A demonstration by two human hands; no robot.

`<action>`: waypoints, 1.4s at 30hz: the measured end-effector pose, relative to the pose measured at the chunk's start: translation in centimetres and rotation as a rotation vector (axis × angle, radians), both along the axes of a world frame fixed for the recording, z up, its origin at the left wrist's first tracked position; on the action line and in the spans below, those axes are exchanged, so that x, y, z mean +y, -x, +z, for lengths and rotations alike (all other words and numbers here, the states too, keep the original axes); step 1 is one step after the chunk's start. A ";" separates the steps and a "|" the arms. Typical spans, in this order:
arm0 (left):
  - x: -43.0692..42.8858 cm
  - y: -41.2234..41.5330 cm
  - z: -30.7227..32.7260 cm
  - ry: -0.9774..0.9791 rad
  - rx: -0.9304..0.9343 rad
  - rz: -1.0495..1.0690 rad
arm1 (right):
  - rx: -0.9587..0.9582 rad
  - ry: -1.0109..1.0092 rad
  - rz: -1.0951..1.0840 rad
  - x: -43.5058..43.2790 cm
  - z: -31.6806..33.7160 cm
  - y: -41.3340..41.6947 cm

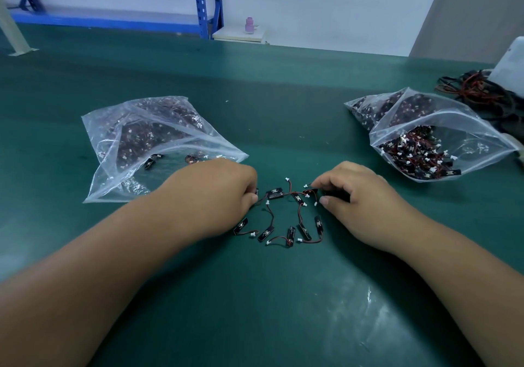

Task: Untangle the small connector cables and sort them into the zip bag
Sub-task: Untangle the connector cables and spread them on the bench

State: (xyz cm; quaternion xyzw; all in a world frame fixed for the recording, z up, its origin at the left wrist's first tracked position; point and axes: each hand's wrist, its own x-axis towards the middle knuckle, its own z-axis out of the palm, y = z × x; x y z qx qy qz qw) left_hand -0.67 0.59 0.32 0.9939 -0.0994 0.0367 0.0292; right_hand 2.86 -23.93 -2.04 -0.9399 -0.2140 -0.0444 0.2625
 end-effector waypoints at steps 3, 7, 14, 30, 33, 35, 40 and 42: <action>0.3 0.0 0.4 0.008 -0.039 0.016 | 0.003 -0.027 0.004 -0.1 0.0 -0.1; 0.8 0.0 0.9 0.023 -0.030 0.030 | -0.001 -0.049 0.002 -0.2 0.0 -0.3; 0.4 0.2 0.7 0.017 0.039 -0.044 | -0.020 -0.101 0.019 -0.2 -0.2 -0.3; 1.2 0.3 1.4 -0.116 -0.047 0.118 | 0.030 -0.258 0.080 -0.4 -0.3 -0.3; 0.9 0.2 1.3 -0.013 -0.010 0.046 | 0.022 -0.218 0.091 -0.3 -0.3 -0.4; 0.7 0.2 1.2 0.031 -0.012 -0.030 | 0.020 -0.207 0.088 -0.4 -0.3 -0.4; 0.4 0.2 0.9 0.052 0.010 -0.150 | 0.008 -0.190 0.086 -0.3 -0.3 -0.5; 0.4 0.2 0.8 0.062 0.008 -0.165 | -0.002 -0.180 0.084 -0.4 -0.3 -0.5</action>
